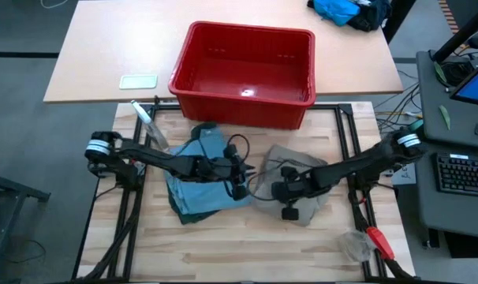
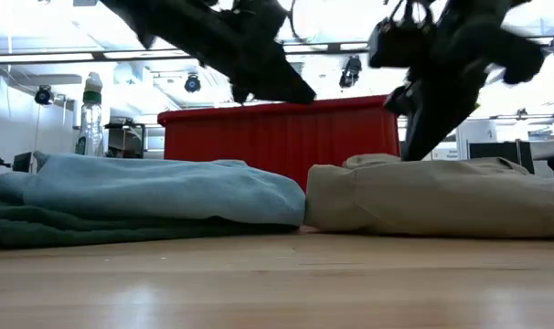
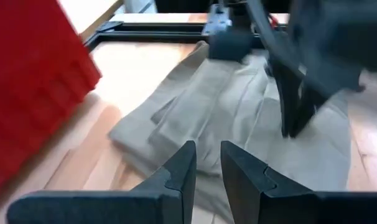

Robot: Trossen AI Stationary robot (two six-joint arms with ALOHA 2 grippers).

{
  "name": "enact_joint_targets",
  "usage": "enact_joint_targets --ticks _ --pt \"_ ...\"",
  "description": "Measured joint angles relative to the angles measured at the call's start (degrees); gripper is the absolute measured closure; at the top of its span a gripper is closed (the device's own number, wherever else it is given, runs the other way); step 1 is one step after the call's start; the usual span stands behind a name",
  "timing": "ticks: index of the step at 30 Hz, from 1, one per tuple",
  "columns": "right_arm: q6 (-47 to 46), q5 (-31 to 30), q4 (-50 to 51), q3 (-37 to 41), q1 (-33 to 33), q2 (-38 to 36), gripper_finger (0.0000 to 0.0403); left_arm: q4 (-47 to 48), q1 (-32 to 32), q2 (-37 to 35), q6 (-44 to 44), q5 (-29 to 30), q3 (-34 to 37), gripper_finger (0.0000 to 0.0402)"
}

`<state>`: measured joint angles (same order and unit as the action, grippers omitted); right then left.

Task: Fold Laundry from Bin
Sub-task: Fold the light brown shorts

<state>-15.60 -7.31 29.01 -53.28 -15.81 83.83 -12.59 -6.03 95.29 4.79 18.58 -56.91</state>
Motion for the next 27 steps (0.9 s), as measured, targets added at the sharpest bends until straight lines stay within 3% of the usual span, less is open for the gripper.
enact_joint_targets --ticks 7,12,15,18,27 --pt "-14.98 0.08 16.71 0.0 2.64 -12.23 0.038 -2.28 2.27 7.5 -2.98 -2.11 -5.2 0.0342" --pt "-21.44 -0.27 26.15 0.01 5.57 -17.75 0.0331 -2.64 5.29 9.48 -3.33 -5.25 -7.13 0.0342" --pt "-24.26 -0.8 30.79 0.04 6.96 -19.37 0.029 -2.39 7.82 9.62 -1.81 -11.94 -7.15 0.0335" --pt "-26.33 -1.68 34.6 0.04 8.15 -19.73 0.0246 -2.4 10.08 9.63 -1.08 -16.67 -6.96 0.0316" --pt "-28.0 -1.74 38.98 0.81 11.36 -18.04 0.0148 -2.4 12.7 9.65 -2.83 -16.6 -6.54 0.0217"
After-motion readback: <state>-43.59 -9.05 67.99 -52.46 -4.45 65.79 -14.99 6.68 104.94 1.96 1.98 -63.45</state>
